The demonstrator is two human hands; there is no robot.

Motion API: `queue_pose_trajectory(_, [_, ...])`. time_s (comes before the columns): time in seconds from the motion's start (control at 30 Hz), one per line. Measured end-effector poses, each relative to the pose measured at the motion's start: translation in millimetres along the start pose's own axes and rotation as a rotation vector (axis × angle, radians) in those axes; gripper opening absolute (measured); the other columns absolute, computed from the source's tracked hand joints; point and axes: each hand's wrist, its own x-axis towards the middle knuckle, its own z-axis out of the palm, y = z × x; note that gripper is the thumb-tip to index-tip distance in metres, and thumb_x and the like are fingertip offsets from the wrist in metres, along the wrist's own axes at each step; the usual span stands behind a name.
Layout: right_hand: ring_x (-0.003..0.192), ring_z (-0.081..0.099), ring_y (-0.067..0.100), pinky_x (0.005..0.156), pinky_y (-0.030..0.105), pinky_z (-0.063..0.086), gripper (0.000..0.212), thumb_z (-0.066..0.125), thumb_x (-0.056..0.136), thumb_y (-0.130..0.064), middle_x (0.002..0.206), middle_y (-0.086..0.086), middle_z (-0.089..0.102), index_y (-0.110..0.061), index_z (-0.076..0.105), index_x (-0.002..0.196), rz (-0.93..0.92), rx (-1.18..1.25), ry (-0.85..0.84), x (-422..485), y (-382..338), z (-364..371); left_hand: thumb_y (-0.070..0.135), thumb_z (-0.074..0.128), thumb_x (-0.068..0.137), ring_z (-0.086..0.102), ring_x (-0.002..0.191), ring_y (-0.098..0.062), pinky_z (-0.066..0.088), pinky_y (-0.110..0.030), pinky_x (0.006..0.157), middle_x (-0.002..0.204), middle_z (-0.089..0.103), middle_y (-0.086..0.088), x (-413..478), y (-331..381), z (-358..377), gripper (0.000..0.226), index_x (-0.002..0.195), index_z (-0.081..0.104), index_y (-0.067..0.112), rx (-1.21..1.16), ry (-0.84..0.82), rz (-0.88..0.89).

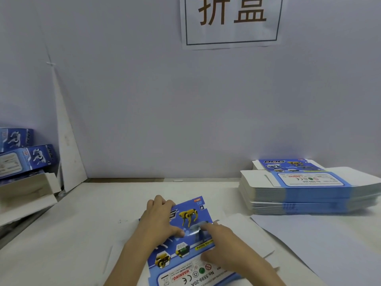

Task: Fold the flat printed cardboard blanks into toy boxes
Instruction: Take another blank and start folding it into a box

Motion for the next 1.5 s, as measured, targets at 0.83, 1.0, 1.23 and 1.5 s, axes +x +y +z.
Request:
queue_pose_trajectory(0.83, [0.092, 0.064, -0.008, 0.057, 0.012, 0.052, 0.066, 0.082, 0.06, -0.045, 0.101, -0.031, 0.065, -0.044, 0.047, 0.117, -0.3, 1.029, 0.663, -34, -26, -68, 0.048, 0.052, 0.087, 0.057, 0.096, 0.018, 0.048, -0.009, 0.085, 0.113, 0.06, 0.038, -49, 55, -91, 0.07, 0.15, 0.024, 0.038, -0.978, 0.58, 0.201])
queue_pose_trajectory(1.0, [0.093, 0.066, -0.004, 0.065, 0.015, 0.055, 0.082, 0.079, 0.047, -0.057, 0.103, -0.028, 0.067, -0.041, 0.047, 0.121, -0.331, 1.03, 0.545, -38, -34, -67, 0.058, 0.051, 0.079, 0.06, 0.104, 0.01, 0.049, -0.011, 0.087, 0.119, 0.061, 0.03, -54, 68, -88, 0.078, 0.15, 0.026, 0.038, -1.007, 0.534, 0.225])
queue_pose_trajectory(1.23, [0.086, 0.071, 0.004, 0.065, 0.01, 0.052, 0.02, 0.073, 0.076, -0.033, 0.095, -0.01, 0.075, -0.031, 0.074, 0.096, -0.427, 1.056, 0.384, -48, -40, -70, 0.063, 0.05, 0.072, 0.038, 0.133, 0.004, 0.038, -0.032, 0.111, 0.145, 0.041, 0.025, -50, 73, -81, 0.071, 0.139, 0.031, 0.05, -1.09, 0.275, 0.262])
queue_pose_trajectory(1.5, [0.073, 0.073, 0.018, 0.056, 0.018, 0.053, 0.028, 0.07, 0.065, -0.038, 0.079, 0.006, 0.076, -0.013, 0.074, 0.075, -0.305, 1.124, 0.519, -46, -25, -80, 0.048, 0.08, 0.054, 0.073, 0.072, -0.021, 0.058, -0.03, 0.054, 0.087, 0.076, 0.0, -48, 42, -92, 0.051, 0.097, 0.064, 0.027, -1.306, 0.401, 0.069])
